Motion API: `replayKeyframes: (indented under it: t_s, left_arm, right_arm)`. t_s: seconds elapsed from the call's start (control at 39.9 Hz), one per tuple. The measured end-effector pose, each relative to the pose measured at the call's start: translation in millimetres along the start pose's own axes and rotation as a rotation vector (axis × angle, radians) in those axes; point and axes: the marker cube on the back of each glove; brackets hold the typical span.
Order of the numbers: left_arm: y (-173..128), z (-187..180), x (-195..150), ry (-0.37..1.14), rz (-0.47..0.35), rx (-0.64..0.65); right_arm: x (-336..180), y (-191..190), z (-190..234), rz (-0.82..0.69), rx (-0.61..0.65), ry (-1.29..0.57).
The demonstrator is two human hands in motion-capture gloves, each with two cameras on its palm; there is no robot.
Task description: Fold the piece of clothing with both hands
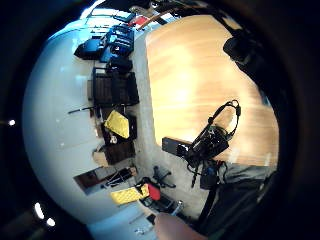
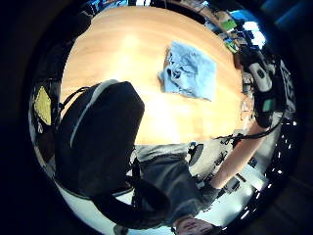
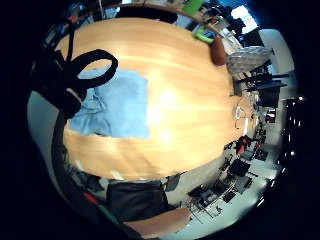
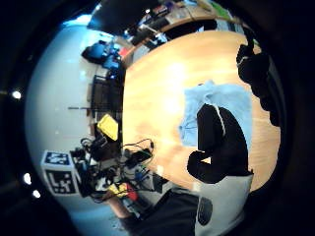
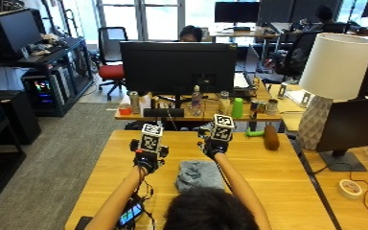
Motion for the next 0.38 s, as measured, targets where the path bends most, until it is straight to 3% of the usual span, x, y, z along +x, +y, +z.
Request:
replayKeyframes:
  t_s: [0.38]
  left_arm:
    - [1.5, -8.3, 26.7, -0.019, 0.053, 0.008]
  right_arm:
    - [36.4, 5.2, -17.8, 0.09, 0.004, 0.11]
